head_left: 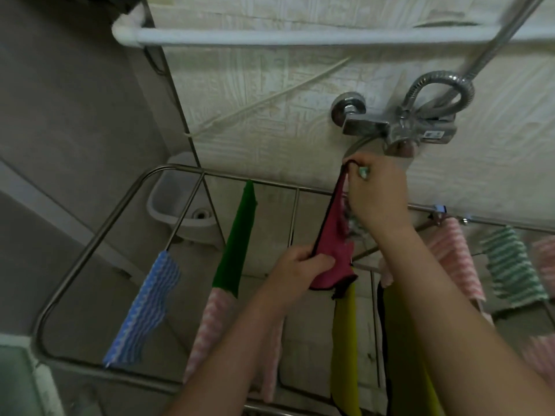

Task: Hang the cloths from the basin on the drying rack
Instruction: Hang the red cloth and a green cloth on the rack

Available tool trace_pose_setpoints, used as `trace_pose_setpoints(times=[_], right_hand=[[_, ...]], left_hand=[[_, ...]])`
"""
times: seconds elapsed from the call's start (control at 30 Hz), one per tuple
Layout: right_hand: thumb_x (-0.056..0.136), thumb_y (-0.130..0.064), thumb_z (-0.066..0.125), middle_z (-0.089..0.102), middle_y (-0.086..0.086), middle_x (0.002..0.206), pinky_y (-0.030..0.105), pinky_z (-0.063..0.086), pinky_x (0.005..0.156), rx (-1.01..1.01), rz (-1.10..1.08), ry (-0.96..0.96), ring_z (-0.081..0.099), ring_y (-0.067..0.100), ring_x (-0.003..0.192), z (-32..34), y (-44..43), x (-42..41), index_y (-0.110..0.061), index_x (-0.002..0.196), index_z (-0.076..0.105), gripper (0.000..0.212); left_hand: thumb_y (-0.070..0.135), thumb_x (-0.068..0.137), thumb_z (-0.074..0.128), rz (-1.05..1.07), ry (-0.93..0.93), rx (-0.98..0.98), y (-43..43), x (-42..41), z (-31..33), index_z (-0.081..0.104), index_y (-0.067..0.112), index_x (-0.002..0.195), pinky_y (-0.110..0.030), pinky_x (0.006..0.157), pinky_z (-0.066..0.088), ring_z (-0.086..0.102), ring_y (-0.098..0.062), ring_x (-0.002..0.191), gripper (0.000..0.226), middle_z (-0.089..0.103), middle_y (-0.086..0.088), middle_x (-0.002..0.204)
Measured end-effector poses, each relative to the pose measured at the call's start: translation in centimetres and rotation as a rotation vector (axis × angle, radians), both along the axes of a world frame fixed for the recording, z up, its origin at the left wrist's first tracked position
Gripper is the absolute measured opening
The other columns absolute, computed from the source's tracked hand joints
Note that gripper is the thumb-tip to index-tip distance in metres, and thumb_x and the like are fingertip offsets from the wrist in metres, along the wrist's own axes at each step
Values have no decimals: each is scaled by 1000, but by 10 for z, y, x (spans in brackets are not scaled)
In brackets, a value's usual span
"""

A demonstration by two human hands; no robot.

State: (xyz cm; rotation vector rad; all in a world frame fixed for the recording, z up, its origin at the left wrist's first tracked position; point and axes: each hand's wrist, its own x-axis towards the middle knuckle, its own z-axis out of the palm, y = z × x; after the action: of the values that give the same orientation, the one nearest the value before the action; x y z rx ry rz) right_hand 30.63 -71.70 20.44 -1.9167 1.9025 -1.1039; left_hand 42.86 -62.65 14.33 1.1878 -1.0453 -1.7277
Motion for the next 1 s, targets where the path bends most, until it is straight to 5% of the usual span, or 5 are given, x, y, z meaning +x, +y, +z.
trace_pose_setpoints(times=[0.23,0.5,0.63,0.8,1.0], right_hand=[[94,-5,44,58,11,133,30,43,96,321,93,82,55,27,121,-39,-9,19,-13,136,51,44],[93,-6,46,58,11,133,33,46,96,250,257,104,55,27,120,-64,-49,55,-18,146,37,55],[91,-1,47,52,13,139,30,47,94,392,478,68,57,26,115,-76,-58,69,-30,152,13,75],[92,-11,53,66,8,116,18,38,77,519,318,132,63,20,101,-111,-52,38,-13,122,61,31],[93,-21,58,62,2,83,23,43,61,635,214,-84,54,9,62,-120,-49,19,-15,91,62,8]], left_hand=[[16,88,61,224,-56,194,-5,19,-29,70,8,90,-24,66,47,64,-16,70,13,69,-7,79],[15,92,53,668,302,214,-24,52,-40,62,11,97,-40,74,58,70,-28,83,11,68,-11,97],[20,97,48,784,28,217,-26,52,-66,51,13,110,-35,64,59,70,-25,73,15,65,-9,101],[23,89,53,640,-371,243,-25,44,-106,42,33,106,-50,82,56,65,-30,95,23,61,-6,112],[32,93,52,284,-898,85,-17,38,-99,31,20,142,-31,77,45,58,-22,102,55,50,-8,128]])
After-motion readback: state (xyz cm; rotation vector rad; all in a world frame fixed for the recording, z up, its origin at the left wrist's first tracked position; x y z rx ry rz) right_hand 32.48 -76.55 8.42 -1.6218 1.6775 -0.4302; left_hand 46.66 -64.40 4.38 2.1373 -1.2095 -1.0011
